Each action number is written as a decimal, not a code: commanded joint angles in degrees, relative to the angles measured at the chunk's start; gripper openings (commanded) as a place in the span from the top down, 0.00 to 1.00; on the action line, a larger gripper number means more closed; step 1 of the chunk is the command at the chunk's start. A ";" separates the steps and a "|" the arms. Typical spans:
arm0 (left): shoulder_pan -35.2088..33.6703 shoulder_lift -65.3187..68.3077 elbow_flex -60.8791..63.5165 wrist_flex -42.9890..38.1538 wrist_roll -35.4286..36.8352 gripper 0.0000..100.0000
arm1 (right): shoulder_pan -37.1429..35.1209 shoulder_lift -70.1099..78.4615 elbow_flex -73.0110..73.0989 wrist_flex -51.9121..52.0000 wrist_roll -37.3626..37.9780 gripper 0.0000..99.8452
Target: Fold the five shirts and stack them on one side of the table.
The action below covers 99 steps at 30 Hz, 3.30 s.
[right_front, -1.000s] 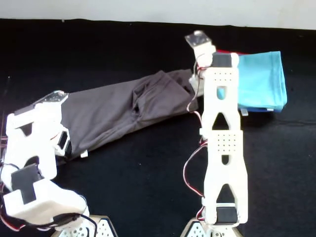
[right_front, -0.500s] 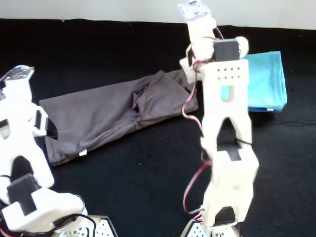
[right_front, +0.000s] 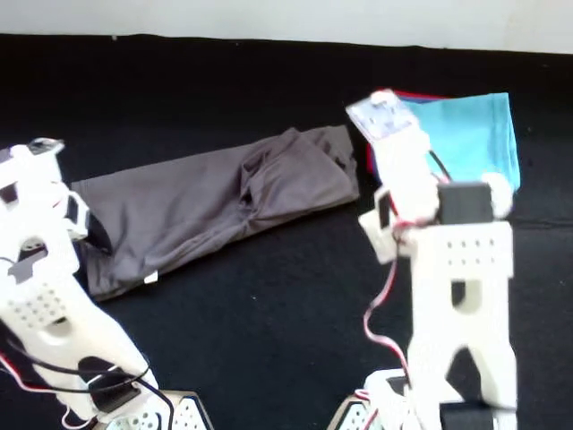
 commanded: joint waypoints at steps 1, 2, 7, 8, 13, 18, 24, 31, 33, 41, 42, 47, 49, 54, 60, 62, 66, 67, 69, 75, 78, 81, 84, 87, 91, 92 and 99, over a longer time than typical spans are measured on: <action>1.98 3.65 -4.26 1.76 1.58 0.77 | 2.33 -7.25 5.41 0.31 0.26 0.84; 2.07 4.97 -5.05 2.64 1.58 0.77 | 2.77 -8.66 7.43 0.31 0.26 0.84; 2.15 10.33 -11.21 7.91 1.58 0.77 | 5.58 -14.29 22.64 -7.25 0.00 0.84; 2.07 11.38 -12.88 9.14 1.41 0.79 | 7.08 -15.34 26.68 -10.15 0.00 0.84; 1.36 17.45 -21.41 14.24 1.14 0.99 | 14.11 -21.05 44.44 -25.54 0.18 0.92; -2.77 21.67 -30.81 17.67 -1.32 0.99 | 19.56 -26.95 58.95 -37.14 0.26 0.99; -10.95 21.85 -40.04 19.08 -8.79 0.99 | 24.13 -31.52 72.57 -46.02 0.09 0.99; -19.65 21.67 -46.02 19.08 -14.68 0.99 | 26.86 -36.44 82.42 -52.09 0.00 0.99; -20.88 20.00 -45.58 19.16 -15.30 0.99 | 26.86 -38.20 85.76 -54.02 0.00 0.99; -16.57 0.57 -30.29 19.25 -14.86 0.99 | 26.68 -47.87 93.14 -55.78 -0.09 0.99; -15.34 -3.21 -27.30 19.25 -14.15 0.99 | 26.59 -49.10 93.85 -55.78 -0.09 0.99; -5.85 -22.55 -13.14 19.25 -11.78 0.99 | 26.59 -55.08 95.52 -52.79 -0.09 0.99; 0.13 -29.14 -8.66 19.25 -10.02 0.99 | 26.59 -57.27 96.04 -51.56 -0.09 0.99; 18.24 -37.93 -4.09 18.99 -3.96 0.99 | 26.59 -61.41 96.48 -48.40 -0.09 0.99; 35.03 -37.93 -4.70 14.24 1.23 0.99 | 26.59 -62.29 96.57 -47.60 -0.09 0.99; 39.08 -37.85 -4.62 11.60 1.49 0.99 | 26.59 -62.29 96.57 -47.60 -0.09 0.99; 43.74 -32.31 -5.14 5.63 1.49 0.99 | 26.59 -62.29 96.57 -47.60 -0.09 0.99; 44.26 -30.02 -5.14 4.04 1.49 0.99 | 26.59 -62.29 96.57 -47.60 -0.09 0.99; 45.05 -25.10 -5.23 1.05 1.49 0.99 | 26.59 -62.29 96.57 -47.60 -0.09 0.99; 46.99 -11.74 -15.43 -1.23 1.58 0.99 | 26.59 -62.29 96.57 -47.60 -0.09 0.99; 48.48 -6.11 -22.11 0.53 1.58 0.99 | 26.59 -62.29 96.57 -47.60 -0.09 0.99; 49.98 -1.10 -28.26 3.08 1.58 0.99 | 26.59 -62.37 96.57 -47.60 -0.09 0.99; 49.80 3.03 -33.36 5.71 1.67 0.92 | 26.59 -62.37 96.57 -47.60 -0.09 0.99; 48.48 5.23 -39.34 10.29 1.67 0.81 | 26.51 -62.37 96.57 -47.60 -0.09 0.99; 46.29 5.14 -50.07 17.23 4.84 0.81 | 26.51 -62.37 96.57 -47.60 -0.09 0.99; 45.85 5.14 -53.14 19.08 5.01 0.81 | 26.51 -62.37 96.57 -47.60 -0.09 0.99; 38.29 2.86 -57.45 19.87 5.01 0.87 | 26.51 -62.37 96.57 -47.60 -0.09 0.99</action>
